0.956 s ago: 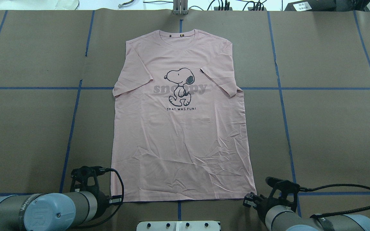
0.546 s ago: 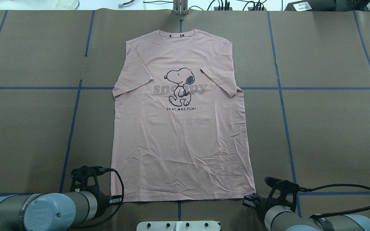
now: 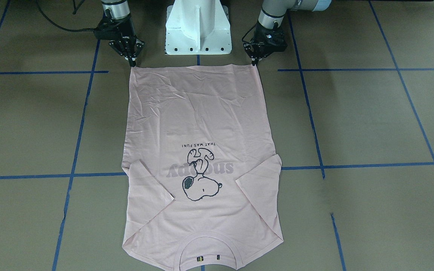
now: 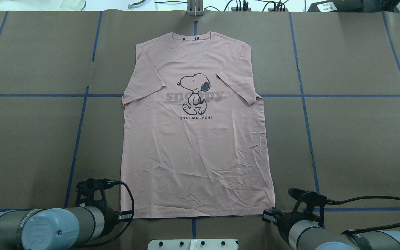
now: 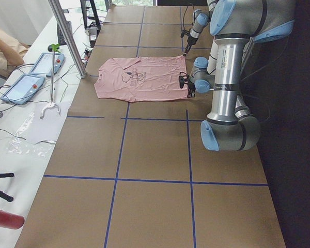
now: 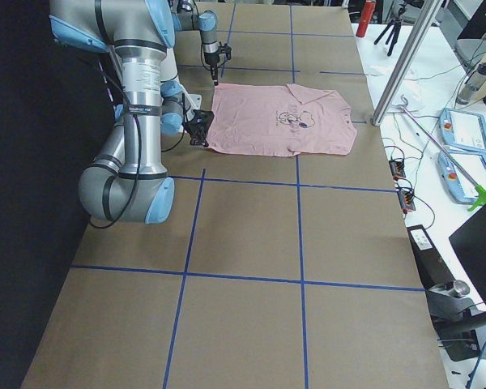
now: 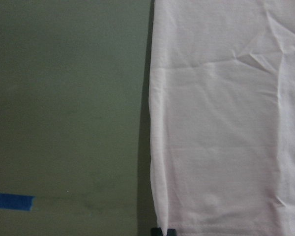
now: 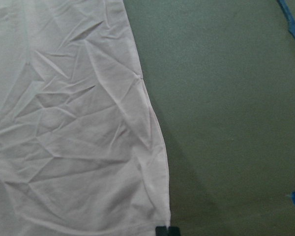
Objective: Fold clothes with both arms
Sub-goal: 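Grasp the hem corners with both grippers, then lift the hem with both grippers and fold it toward the collar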
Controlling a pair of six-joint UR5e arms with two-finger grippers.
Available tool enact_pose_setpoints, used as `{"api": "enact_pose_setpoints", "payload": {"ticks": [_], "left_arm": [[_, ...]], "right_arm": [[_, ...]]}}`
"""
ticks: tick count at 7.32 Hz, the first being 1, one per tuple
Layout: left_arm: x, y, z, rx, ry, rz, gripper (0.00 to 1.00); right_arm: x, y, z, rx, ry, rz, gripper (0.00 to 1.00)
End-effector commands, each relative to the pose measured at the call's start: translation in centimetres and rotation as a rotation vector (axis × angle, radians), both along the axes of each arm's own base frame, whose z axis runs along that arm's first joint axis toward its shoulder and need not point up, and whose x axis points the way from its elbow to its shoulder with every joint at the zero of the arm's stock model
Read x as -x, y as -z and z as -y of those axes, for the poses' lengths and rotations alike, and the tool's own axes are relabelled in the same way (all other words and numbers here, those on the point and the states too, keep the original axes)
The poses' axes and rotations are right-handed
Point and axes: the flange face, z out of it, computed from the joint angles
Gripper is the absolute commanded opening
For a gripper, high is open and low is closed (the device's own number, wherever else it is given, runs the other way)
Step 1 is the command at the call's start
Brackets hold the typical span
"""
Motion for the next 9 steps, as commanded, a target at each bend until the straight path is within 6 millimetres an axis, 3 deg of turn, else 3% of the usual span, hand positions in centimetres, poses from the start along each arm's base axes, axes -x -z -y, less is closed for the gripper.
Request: {"api": "enact_pose_setpoints", "payload": {"ticks": [1, 2, 3, 4, 5, 6, 7, 8, 9], "left_arm": [[1.7, 1.8, 0.2, -0.003, -0.004, -0.023, 0.00], [3.4, 3.8, 0.1, 0.022, -0.028, -0.023, 0.00], [6.8, 7.4, -0.4, 0.035, -0.045, -0.038, 0.00], [12.0, 11.5, -1.6, 0.065, -0.090, -0.054, 0.00], [18.0, 15.5, -1.5, 0.097, -0.103, -0.096, 0.00], [20.6, 17.8, -0.7, 0.113, -0.091, -0.137, 0.00], [19.3, 18.1, -0.1, 0.085, -0.108, -0.130, 0.00], [17.3, 17.9, 2.7, -0.030, -0.124, -0.087, 0.00], [15.4, 17.6, 7.6, -0.089, -0.079, -0.031, 0.00]], "right_arm": [[-3.8, 4.8, -0.1, 0.019, 0.026, 0.021, 0.00], [-5.9, 7.0, -0.2, 0.032, 0.042, 0.029, 0.00], [-8.4, 9.3, -0.3, 0.049, 0.062, 0.043, 0.00], [-12.0, 11.9, -1.1, 0.073, 0.106, 0.056, 0.00], [-15.5, 14.4, -1.6, 0.098, 0.146, 0.073, 0.00], [-15.8, 15.1, -1.2, 0.131, 0.154, 0.073, 0.00], [-16.0, 14.9, -0.2, 0.126, 0.141, 0.051, 0.00], [-15.6, 15.6, 0.9, 0.072, 0.151, 0.055, 0.00], [-14.2, 16.3, 2.9, 0.042, 0.126, 0.056, 0.00]]}}
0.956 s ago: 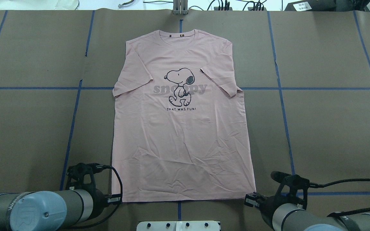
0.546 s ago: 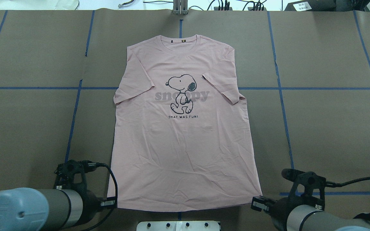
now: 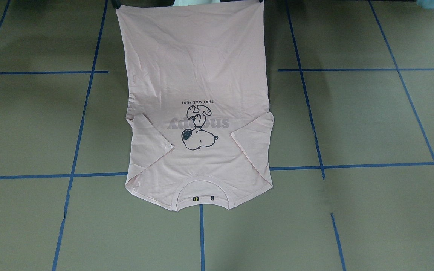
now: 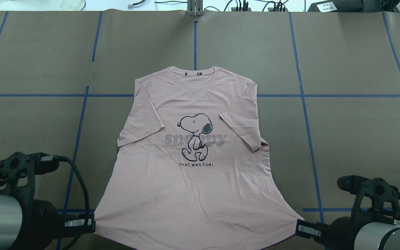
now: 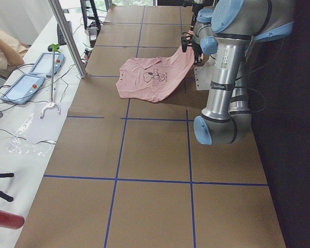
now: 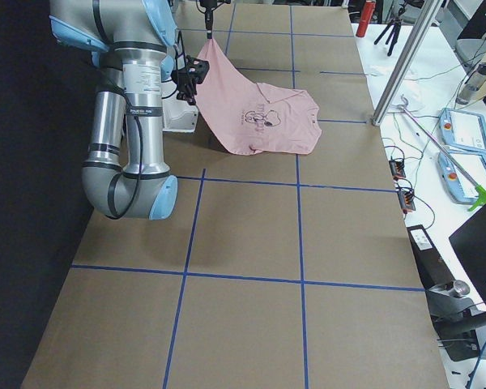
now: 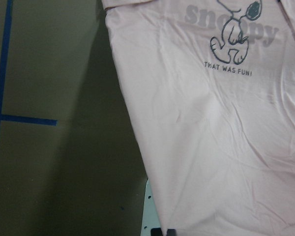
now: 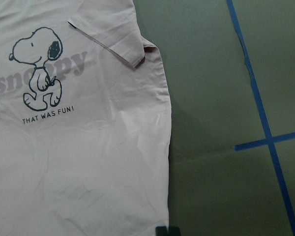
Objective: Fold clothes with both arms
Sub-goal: 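Lift the hem with both grippers and fold it toward the collar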
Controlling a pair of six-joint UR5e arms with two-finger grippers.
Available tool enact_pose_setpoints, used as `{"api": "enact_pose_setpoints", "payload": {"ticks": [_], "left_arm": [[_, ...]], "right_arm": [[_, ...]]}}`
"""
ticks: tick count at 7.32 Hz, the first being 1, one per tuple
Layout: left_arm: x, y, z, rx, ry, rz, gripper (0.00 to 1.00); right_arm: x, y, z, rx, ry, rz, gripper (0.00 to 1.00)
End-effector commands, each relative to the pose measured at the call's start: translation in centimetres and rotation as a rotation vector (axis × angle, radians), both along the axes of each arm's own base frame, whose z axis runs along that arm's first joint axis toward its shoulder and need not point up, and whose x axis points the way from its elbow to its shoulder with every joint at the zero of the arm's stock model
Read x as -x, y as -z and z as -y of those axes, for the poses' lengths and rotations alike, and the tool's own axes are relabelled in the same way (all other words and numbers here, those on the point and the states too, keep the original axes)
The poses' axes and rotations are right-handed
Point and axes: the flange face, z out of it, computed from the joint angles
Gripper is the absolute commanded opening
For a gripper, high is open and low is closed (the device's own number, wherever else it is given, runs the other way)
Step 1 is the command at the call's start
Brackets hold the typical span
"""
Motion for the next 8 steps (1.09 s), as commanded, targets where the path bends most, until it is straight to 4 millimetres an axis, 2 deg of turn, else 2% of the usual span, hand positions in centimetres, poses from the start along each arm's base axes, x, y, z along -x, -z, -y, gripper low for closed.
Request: {"api": "enact_pose_setpoints", "payload": {"ticks": [1, 2, 3, 4, 6, 8], "left_arm": [[-3.2, -0.8, 9.7, -0.128, 0.061, 0.115, 0.00], [-3.0, -1.6, 14.5, -0.186, 0.085, 0.166, 0.00], [-2.5, -2.8, 18.0, -0.216, 0.109, 0.198, 0.00], [-2.4, -3.7, 20.5, -0.223, 0.134, 0.213, 0.00], [-4.7, -5.7, 24.6, -0.231, 0.159, 0.222, 0.00], [-7.1, -8.5, 29.0, -0.235, 0.188, 0.222, 0.00]], "right_arm": [[3.1, 1.5, 5.4, -0.058, -0.048, -0.013, 0.00], [5.4, 2.1, 9.9, -0.083, -0.077, -0.048, 0.00], [6.5, 2.2, 14.0, -0.097, -0.091, -0.082, 0.00], [5.8, 1.3, 17.2, -0.102, -0.103, -0.120, 0.00], [5.3, 0.1, 24.4, -0.141, -0.147, -0.199, 0.00], [7.5, -3.5, 30.7, -0.159, -0.170, -0.181, 0.00]]}}
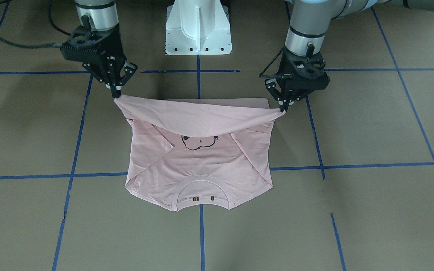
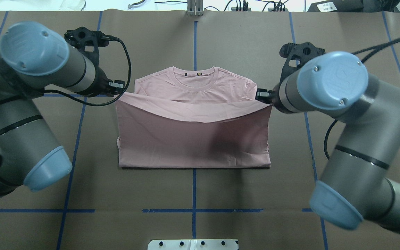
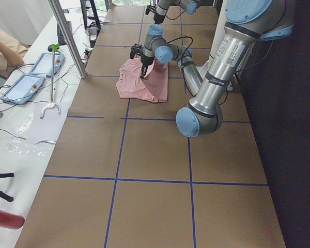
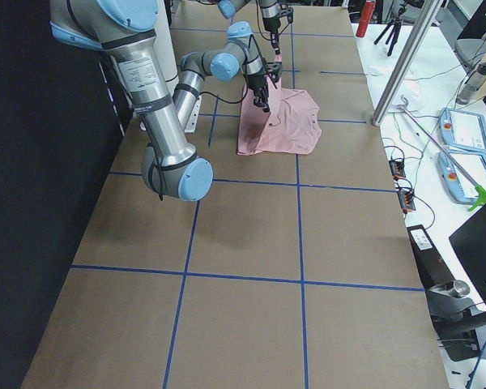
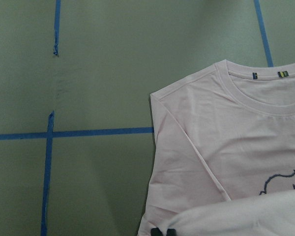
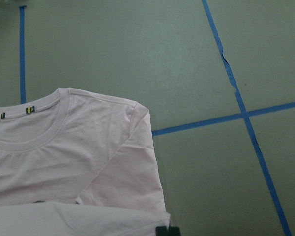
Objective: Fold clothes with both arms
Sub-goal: 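Lift the hem with both grippers and fold it toward the collar, then lower the hem near the collar and open both grippers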
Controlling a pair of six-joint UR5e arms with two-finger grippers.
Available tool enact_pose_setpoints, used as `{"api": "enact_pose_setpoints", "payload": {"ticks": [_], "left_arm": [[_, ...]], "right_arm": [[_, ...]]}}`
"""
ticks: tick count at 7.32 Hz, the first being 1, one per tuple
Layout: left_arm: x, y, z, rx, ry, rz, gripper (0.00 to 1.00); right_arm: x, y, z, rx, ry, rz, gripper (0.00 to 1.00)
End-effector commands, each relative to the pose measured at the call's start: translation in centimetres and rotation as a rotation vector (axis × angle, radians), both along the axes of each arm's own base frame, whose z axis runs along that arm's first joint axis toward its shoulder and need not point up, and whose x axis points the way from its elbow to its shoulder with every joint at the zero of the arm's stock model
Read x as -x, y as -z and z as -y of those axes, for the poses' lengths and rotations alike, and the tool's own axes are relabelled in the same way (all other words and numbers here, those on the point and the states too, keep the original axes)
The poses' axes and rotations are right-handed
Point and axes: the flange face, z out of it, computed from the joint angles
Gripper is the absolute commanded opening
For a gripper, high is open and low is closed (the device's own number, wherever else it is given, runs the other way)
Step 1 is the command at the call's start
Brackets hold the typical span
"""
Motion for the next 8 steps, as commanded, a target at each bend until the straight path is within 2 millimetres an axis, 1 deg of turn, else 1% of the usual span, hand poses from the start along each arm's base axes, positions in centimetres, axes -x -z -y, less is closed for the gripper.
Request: {"api": "enact_pose_setpoints", "payload": {"ticks": [1, 2, 3, 4, 5, 6, 8], "left_arm": [[-2.7, -3.4, 4.7, -0.007, 0.025, 0.002, 0.00], [-3.2, -5.0, 6.7, -0.027, 0.026, 0.008, 0.00], [-4.4, -6.5, 8.3, -0.037, 0.021, 0.015, 0.00], [-6.5, -8.1, 10.3, -0.034, 0.018, 0.019, 0.00], [-7.8, -10.6, 11.6, -0.048, 0.017, 0.026, 0.00], [-8.6, -12.0, 12.4, -0.059, 0.021, 0.028, 0.00], [-9.4, -12.7, 12.2, -0.056, 0.011, 0.033, 0.00]], "right_arm": [[2.4, -3.5, 6.7, -0.019, -0.032, -0.002, 0.00], [4.2, -4.8, 8.6, -0.021, -0.029, -0.015, 0.00], [6.8, -6.3, 10.8, -0.015, -0.028, -0.027, 0.00], [9.3, -7.9, 13.0, -0.020, -0.029, -0.023, 0.00], [10.4, -10.0, 14.0, -0.020, -0.029, -0.025, 0.00], [10.7, -11.1, 14.5, -0.011, -0.031, -0.036, 0.00], [10.9, -11.5, 14.4, -0.006, -0.029, -0.042, 0.00]]}}
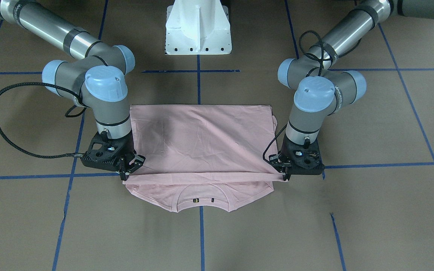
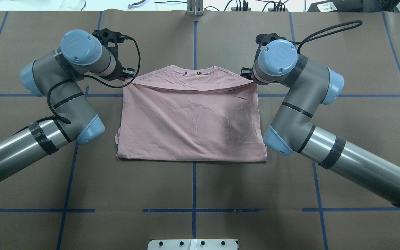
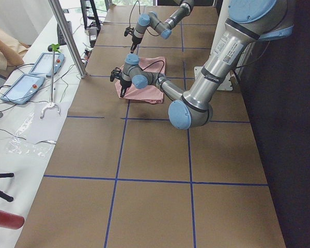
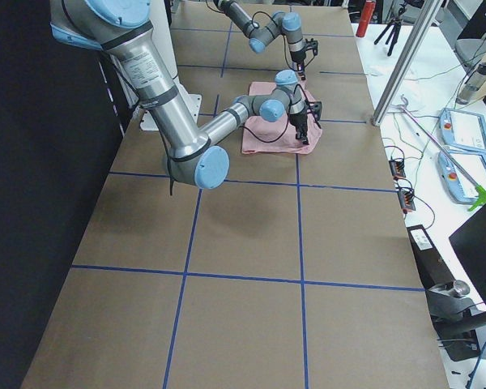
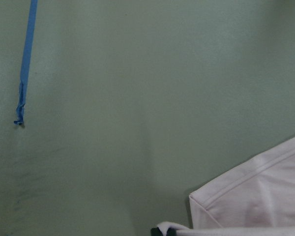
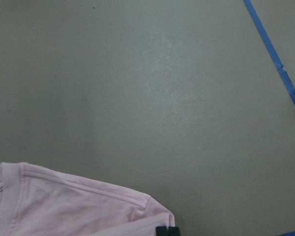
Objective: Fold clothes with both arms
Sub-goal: 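Lower the hem near the collar and open both grippers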
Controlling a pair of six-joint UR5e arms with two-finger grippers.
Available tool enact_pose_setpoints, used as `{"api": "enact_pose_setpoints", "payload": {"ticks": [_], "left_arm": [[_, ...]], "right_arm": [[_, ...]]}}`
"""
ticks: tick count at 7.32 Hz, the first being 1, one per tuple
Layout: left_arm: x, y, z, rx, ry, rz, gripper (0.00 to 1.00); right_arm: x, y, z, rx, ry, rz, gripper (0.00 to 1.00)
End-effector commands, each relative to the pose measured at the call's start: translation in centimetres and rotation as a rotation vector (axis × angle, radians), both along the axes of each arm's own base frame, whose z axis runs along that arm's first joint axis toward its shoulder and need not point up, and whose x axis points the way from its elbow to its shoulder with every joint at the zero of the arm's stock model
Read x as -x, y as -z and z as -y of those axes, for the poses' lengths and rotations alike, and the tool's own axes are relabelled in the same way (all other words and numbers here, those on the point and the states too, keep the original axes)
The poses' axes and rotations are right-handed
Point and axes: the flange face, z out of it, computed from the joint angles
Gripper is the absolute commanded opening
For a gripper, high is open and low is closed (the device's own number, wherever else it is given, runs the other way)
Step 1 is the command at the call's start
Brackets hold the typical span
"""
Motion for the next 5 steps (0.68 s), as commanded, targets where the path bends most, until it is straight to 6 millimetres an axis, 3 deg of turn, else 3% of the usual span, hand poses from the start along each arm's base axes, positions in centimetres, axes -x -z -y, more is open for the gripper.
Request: {"api": "enact_pose_setpoints", "payload": {"ticks": [1, 5], "left_arm": [[-0.9, -0.6, -0.3, 0.000, -0.011, 0.003, 0.00], [-0.9, -0.5, -0.4, -0.002, -0.012, 0.000, 0.00]], "right_arm": [[0.2, -0.8, 0.3, 0.009, -0.004, -0.009, 0.00], [-1.1, -1.4, 1.6, 0.014, -0.022, -0.022, 0.00]]}}
